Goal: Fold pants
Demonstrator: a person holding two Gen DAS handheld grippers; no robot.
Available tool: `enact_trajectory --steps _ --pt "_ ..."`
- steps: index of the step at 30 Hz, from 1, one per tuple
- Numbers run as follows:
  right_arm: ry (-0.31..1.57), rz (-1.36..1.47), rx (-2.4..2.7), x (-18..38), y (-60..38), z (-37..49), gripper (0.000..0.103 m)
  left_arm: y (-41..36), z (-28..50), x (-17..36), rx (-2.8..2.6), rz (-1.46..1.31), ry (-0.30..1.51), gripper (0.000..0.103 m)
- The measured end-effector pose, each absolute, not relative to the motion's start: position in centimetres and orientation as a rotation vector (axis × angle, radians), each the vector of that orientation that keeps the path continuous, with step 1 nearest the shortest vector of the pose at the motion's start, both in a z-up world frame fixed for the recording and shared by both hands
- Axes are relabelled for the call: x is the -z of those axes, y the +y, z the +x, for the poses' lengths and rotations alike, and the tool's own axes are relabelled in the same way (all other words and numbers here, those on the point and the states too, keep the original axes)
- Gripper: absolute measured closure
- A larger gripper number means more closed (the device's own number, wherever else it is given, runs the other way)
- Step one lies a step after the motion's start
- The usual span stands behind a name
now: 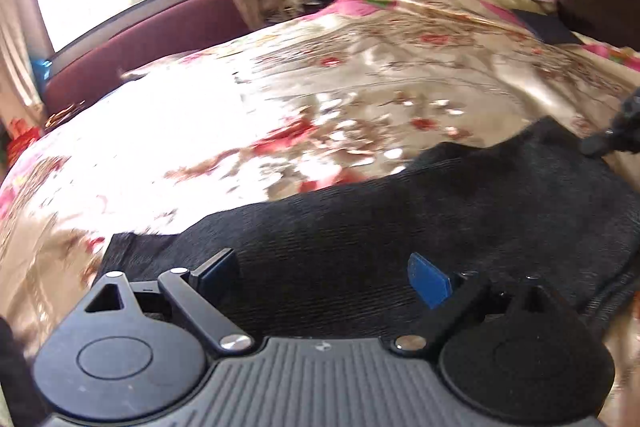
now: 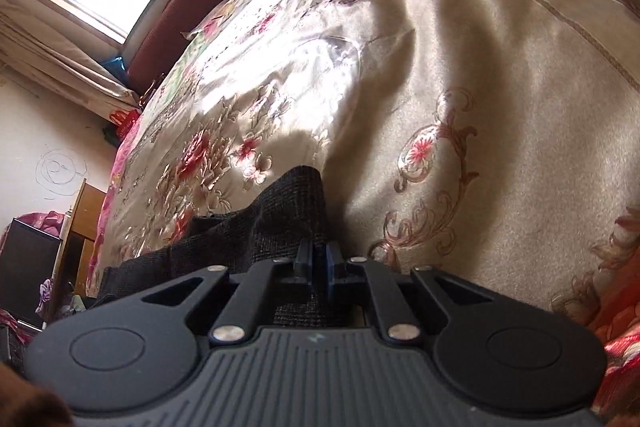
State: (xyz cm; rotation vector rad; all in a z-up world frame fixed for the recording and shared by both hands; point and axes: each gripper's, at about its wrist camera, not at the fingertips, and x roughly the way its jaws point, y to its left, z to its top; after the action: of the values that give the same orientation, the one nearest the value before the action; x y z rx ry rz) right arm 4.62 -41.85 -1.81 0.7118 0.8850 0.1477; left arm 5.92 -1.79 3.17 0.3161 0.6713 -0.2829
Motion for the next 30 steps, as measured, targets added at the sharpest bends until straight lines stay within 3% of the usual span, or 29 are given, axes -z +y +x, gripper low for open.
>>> enact_trajectory --steps 2,6,10,13,17,25,27,28,30 --pt "0.913 0.703 -0.141 1.9 -41.3 4.8 0.093 -1.4 6.5 -0.7 0.289 0.368 0.723 0.000" --pt "0.915 0.757 -0.162 2.4 -41.1 4.9 0.090 -2.0 4.5 -1.7 0.310 0.429 0.695 0.000" --pt "0.881 0.868 -0.211 3.9 -40.9 4.5 0.067 -1.1 2.9 -3.1 0.341 0.331 0.644 0.000" --pt "0.892 0.869 -0.195 4.5 -40.1 4.5 0.066 -1.4 3.1 -2.8 0.340 0.296 0.650 0.000" --pt "0.831 0.978 -0.254 3.9 -41.0 3.7 0.056 -2.6 2.7 -0.4 0.384 0.306 0.706 0.000" --pt "0.892 0.798 -0.248 3.4 -39.0 4.1 0.057 -2.8 2.2 -0.7 0.416 0.292 0.714 0.000" --pt "0.909 0.777 -0.211 3.3 -39.0 4.1 0.072 -2.5 2.2 -0.7 0.422 0.275 0.717 0.000" --pt "0.913 0.805 -0.187 3.2 -39.5 4.0 0.086 -2.4 2.2 -0.7 0.427 0.269 0.715 0.000" --pt "0.866 0.900 -0.169 2.8 -41.1 3.2 0.092 -2.2 2.0 -0.7 0.428 0.264 0.706 0.000"
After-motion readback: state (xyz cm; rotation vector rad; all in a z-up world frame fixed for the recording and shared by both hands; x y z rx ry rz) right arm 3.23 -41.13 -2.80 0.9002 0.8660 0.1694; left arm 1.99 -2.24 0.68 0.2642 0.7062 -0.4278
